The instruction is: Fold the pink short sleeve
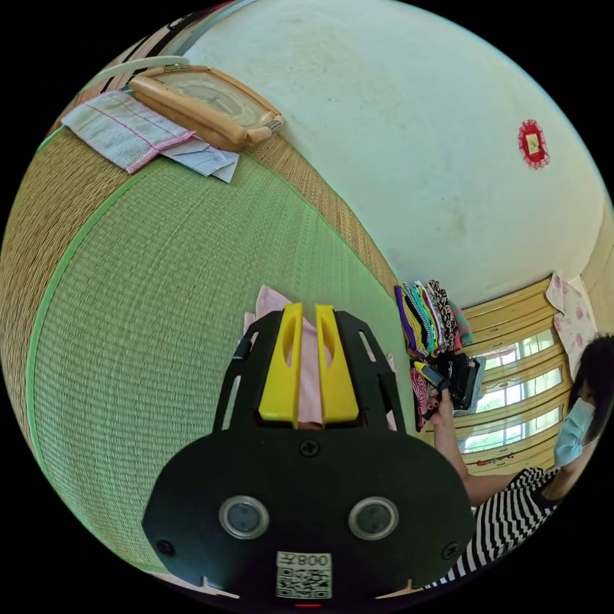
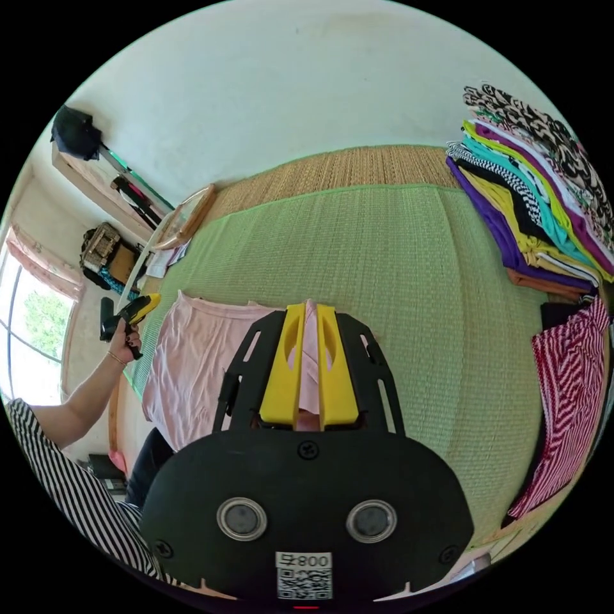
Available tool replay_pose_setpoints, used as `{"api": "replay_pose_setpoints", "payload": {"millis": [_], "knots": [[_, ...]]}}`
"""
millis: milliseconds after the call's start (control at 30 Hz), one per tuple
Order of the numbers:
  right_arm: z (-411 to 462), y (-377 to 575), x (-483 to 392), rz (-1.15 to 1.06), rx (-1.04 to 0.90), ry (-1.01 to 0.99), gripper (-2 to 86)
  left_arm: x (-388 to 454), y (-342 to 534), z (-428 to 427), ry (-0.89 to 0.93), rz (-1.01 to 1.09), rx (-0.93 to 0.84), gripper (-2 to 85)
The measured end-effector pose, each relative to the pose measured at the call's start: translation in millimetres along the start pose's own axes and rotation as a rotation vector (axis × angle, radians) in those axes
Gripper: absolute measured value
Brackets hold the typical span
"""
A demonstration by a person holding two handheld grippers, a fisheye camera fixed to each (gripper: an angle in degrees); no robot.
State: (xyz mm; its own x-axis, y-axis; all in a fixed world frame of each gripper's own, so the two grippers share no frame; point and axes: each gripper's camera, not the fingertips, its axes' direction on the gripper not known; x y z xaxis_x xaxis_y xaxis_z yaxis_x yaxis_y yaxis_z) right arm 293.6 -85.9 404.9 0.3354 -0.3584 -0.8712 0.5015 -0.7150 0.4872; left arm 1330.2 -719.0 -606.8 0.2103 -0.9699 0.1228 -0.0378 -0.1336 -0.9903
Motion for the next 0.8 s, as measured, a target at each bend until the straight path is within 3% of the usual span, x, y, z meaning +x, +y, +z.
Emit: {"api": "replay_pose_setpoints", "payload": {"millis": [200, 467, 800], "knots": [[26, 13, -68, -0.160, -0.105, 0.128, 6.1, 24, 8, 15, -0.012, 0.070, -0.073, 3.0], [77, 3, -143, -0.410, -0.197, 0.499, 6.8, 60, -19, 50, -0.146, 0.199, -0.211, 2.5], [37, -40, -83, -0.182, -0.160, 0.527, 1.8, 67, -63, 55, -0.196, 0.184, -0.193, 2.1]]}}
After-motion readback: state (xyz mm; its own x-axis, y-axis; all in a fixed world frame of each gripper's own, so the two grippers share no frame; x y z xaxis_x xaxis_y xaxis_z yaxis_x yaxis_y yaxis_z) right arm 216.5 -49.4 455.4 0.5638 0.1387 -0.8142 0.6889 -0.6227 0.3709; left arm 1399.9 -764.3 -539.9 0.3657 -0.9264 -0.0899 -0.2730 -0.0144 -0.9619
